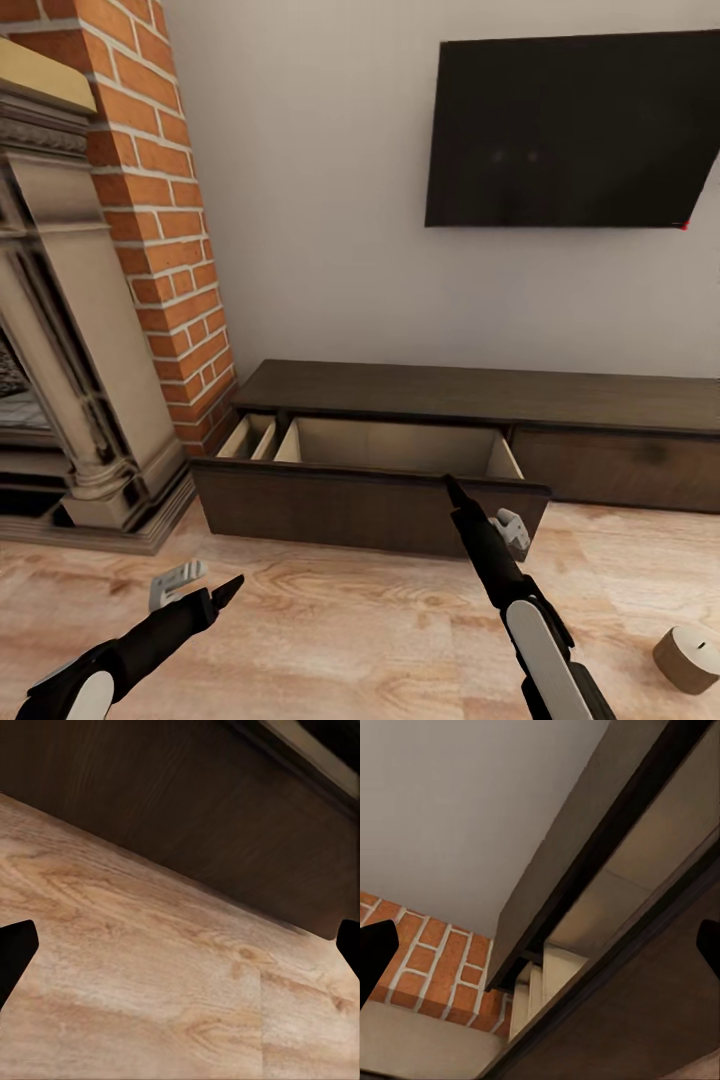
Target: Place each of the two pumpkins and all three candles from the living room inside a cabinet in the living room (use any cabinet), then make sure every cabinet is closed, and position the cauldron so it is next to a table in the living room.
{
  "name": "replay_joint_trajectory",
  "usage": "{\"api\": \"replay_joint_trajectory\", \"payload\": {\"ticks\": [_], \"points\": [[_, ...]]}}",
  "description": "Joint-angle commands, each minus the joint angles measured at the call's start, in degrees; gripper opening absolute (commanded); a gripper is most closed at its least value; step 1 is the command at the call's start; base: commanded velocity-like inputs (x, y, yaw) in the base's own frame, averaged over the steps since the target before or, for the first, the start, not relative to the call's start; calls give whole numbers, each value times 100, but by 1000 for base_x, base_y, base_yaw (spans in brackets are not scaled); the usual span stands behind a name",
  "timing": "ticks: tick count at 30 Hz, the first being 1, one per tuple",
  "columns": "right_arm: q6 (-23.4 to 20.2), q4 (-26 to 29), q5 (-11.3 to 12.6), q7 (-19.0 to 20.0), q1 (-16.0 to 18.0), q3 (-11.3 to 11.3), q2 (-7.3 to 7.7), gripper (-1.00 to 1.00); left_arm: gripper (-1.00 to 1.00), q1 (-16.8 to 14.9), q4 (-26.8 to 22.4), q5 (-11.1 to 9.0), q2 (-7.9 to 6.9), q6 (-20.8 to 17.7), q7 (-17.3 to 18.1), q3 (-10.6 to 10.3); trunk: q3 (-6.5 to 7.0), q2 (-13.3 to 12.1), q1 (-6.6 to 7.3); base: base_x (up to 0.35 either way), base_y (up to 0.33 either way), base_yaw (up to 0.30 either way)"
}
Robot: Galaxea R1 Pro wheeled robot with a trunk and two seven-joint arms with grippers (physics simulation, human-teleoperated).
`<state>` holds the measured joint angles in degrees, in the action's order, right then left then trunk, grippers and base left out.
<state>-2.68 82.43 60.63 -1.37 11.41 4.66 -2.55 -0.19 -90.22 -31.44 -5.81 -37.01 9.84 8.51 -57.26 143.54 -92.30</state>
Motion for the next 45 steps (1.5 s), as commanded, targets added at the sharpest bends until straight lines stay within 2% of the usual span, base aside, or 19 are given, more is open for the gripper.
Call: {"api": "replay_joint_trajectory", "payload": {"ticks": [1,17,23,27,31,33,35,37,40,45], "points": [[-18,0,27,-17,2,110,10,100,100,-1,-5,-13,1,-34,17,11,18,0,3,-174,0,0],[-13,-51,19,-47,2,166,18,100,100,0,-5,-12,1,-34,26,19,372,-21,45,-321,0,0],[-13,-69,-58,-50,2,169,22,100,100,-1,-5,-11,5,-34,23,19,505,-29,60,-142,0,-146],[-13,-126,-227,-55,2,181,5,100,100,-3,-1,-6,9,-33,13,20,581,-151,129,-14,0,-254],[-13,-157,-524,-58,2,255,-5,100,100,-2,2,10,9,-27,0,25,653,-311,216,-3,0,-203],[-13,-167,-770,-58,2,354,-4,100,100,-4,3,23,5,-26,-10,22,689,-391,260,-1,0,-73],[-15,-170,-903,-58,2,402,-2,100,100,-2,7,26,1,-26,-16,21,725,-472,304,0,0,-41],[-19,-173,-1181,-52,2,462,5,100,100,-4,11,34,-5,-21,-23,20,761,-552,348,0,0,-18],[-30,-175,-1308,-43,2,484,17,100,100,-2,12,40,-7,-18,-26,20,815,-672,414,0,0,-6],[-30,-175,-1348,-40,2,486,22,100,100,-2,19,41,-5,-17,-26,76,904,-873,524,0,0,-1]]}}
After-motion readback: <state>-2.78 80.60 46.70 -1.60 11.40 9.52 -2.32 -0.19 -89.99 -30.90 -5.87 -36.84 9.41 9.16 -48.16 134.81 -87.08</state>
